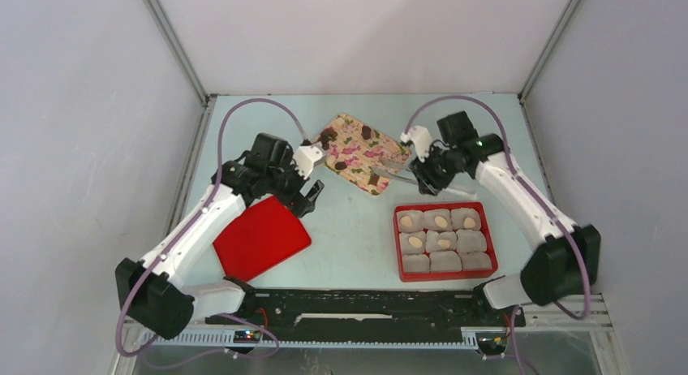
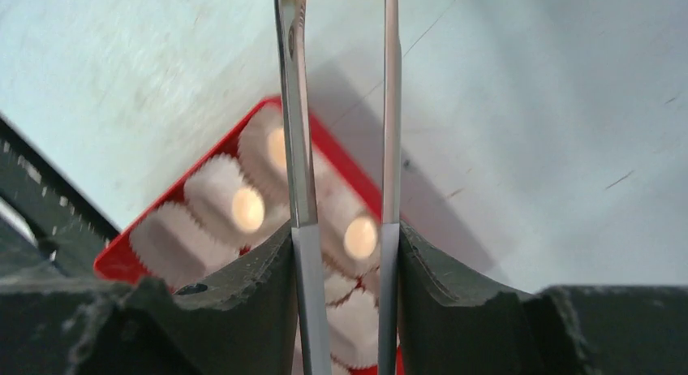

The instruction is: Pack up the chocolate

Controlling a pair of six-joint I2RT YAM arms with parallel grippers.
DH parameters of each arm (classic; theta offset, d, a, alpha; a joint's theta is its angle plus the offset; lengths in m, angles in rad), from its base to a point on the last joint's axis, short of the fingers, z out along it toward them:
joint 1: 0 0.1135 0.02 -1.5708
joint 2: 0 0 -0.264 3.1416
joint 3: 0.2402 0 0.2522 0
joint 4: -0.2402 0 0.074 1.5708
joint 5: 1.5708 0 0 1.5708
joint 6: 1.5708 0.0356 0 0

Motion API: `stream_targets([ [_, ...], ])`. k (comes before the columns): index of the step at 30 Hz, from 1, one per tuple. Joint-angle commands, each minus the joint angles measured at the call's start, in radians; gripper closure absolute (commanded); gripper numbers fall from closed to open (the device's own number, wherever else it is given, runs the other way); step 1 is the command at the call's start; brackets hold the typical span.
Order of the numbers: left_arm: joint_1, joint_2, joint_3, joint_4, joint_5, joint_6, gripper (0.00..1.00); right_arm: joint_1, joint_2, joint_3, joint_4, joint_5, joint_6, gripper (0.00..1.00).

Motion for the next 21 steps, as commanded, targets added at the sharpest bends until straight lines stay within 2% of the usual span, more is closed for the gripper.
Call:
stream_targets([
  [1,0.026,-0.066,-0.053,0.034,-0.051,0.025,0.02,0.007,0.177,0.221,0.100,0.041,0.112,0.57],
  [5,0.046,-0.109,-0.063,0.032,-0.049,0.023,0.02,0.030,0.406,0.496,0.022,-0.016,0.160,0.57],
  [14,0.079,-0.180,-0.065,0.006,-0.043,0.014,0.02,0.080,0.936,1.138,-0.117,0.041,0.244,0.57],
  [21,0.081,-0.204,-0.065,-0.014,-0.038,0.001,0.02,0.118,1.068,1.226,-0.008,0.189,0.308,0.52],
])
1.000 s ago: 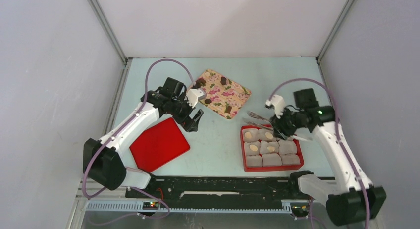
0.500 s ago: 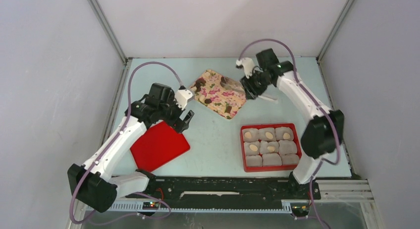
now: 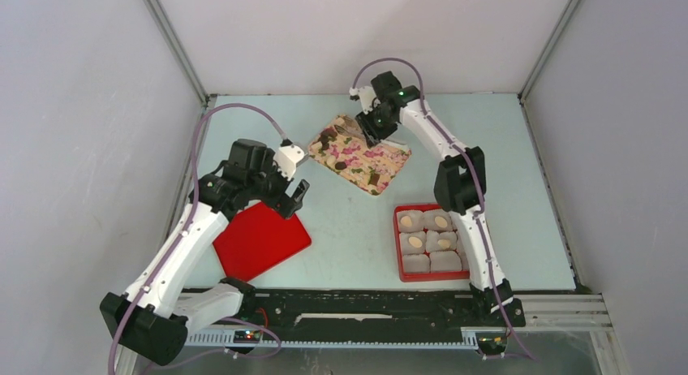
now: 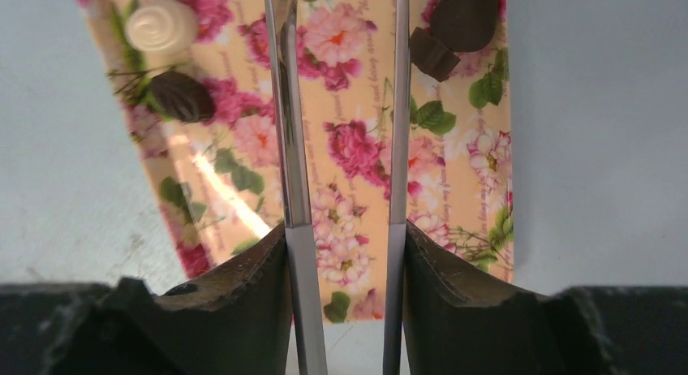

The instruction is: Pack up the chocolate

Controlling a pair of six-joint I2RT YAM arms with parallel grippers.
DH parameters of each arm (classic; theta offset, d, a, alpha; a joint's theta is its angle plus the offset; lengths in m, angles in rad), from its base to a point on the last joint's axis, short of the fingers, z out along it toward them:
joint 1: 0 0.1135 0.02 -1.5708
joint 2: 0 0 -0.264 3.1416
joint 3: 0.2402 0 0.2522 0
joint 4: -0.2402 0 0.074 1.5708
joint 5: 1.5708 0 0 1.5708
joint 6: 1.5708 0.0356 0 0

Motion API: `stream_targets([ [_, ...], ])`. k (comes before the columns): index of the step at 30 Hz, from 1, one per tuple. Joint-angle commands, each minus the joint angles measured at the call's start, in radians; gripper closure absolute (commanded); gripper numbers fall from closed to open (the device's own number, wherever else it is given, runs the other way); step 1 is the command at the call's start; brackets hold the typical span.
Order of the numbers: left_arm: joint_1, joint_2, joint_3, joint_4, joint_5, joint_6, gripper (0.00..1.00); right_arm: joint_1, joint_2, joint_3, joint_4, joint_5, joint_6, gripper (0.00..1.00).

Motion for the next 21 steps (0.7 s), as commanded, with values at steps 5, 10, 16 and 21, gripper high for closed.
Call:
stream_targets([
  [5,0.006,-0.030,-0.023,-0.005,0.005,-0.004,0.02,0.035,0.070,0.112,0.096,0.115,0.076,0.52],
  [10,0.008,-0.023,-0.024,-0.004,0.009,-0.005,0.02,0.039,0.098,0.117,0.130,0.118,0.074,0.52],
  [16,0.010,-0.030,-0.024,-0.009,0.009,-0.007,0.02,0.041,0.125,0.107,0.209,0.147,0.071,0.51],
  [21,0.018,-0.041,-0.034,-0.010,0.010,-0.008,0.02,0.043,0.147,0.105,0.232,0.142,0.063,0.52],
])
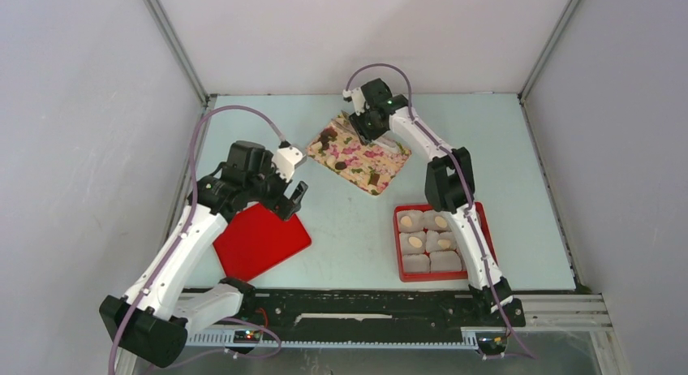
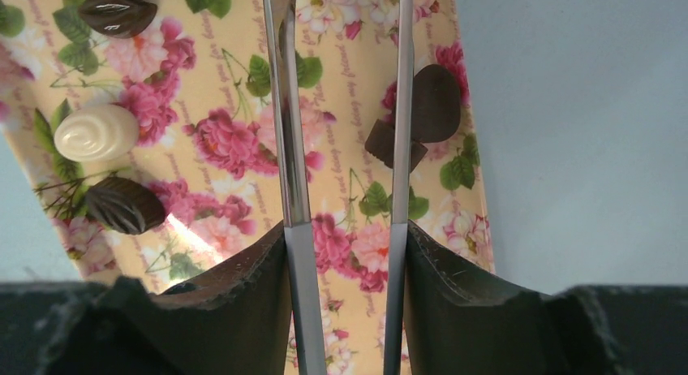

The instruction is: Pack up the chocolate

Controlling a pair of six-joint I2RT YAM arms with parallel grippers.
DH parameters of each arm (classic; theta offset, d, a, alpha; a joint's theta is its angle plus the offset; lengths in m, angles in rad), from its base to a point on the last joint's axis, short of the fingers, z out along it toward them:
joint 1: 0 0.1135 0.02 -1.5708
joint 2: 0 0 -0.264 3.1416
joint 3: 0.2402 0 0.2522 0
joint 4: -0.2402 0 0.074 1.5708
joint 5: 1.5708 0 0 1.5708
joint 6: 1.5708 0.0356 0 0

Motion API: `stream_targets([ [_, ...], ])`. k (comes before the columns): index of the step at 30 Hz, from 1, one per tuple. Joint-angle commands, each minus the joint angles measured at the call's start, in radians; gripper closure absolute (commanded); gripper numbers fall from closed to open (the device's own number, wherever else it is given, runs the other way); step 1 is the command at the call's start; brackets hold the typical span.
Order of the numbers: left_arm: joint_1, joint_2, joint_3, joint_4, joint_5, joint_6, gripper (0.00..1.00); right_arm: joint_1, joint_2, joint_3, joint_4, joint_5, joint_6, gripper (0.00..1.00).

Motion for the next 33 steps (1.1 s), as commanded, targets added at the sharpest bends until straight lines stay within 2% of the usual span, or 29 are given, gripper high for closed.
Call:
stream_targets([
  [1,0.012,-0.030,-0.028,0.001,0.011,-0.006,0.02,0.002,0.020,0.047,0.077,0.005,0.003,0.53],
  [8,0.016,-0.029,-0.024,0.002,0.019,-0.008,0.02,-0.022,0.020,0.046,0.035,-0.099,0.017,0.63],
  [12,0.017,-0.032,-0.029,0.005,0.021,-0.008,0.02,-0.035,-0.042,0.001,0.022,-0.153,0.019,0.67],
  [26,0.018,-0.040,-0.056,0.032,0.043,0.002,0.02,-0.068,-0.519,-0.402,0.041,-0.310,-0.021,0.72],
  [33,0.015,0.024,-0.009,0.026,0.087,0.012,0.02,-0.120,-0.768,-0.673,-0.085,-0.337,-0.099,0.73],
])
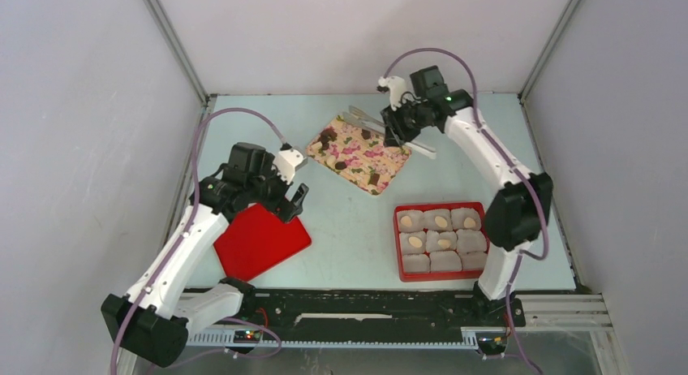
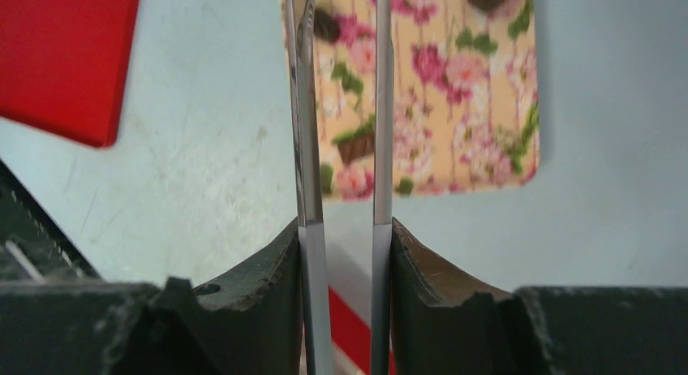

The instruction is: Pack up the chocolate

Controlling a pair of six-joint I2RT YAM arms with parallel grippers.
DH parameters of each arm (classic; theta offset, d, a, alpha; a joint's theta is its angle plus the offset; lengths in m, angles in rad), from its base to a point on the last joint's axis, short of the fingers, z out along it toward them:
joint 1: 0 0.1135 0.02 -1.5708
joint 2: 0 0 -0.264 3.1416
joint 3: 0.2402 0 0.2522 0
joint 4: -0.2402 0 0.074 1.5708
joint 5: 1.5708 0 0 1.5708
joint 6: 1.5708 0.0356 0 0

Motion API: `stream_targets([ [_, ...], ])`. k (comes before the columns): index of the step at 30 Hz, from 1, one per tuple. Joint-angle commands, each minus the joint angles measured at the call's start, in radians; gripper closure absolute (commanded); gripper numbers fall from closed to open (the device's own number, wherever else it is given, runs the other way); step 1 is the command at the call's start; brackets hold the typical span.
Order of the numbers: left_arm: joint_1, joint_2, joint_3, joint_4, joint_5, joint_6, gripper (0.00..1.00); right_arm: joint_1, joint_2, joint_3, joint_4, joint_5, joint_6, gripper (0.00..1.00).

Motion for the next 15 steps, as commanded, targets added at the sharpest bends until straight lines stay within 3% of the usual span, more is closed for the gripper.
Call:
stream_targets([
  [1,0.002,0.051,0.036,0.017,0.056,0.011,0.02,-0.046,-0.167,-0.164,-0.104,-0.028,-0.082,0.73],
  [8,-0.029,0.184,0.113,-0.003,0.155,0.024,0.02,-0.156,-0.534,-0.431,-0.276,0.029,-0.223,0.74],
  [15,-0.124,0.311,0.178,-0.052,0.185,0.044,0.02,-0.365,-0.801,-0.597,-0.488,0.056,-0.391,0.73],
])
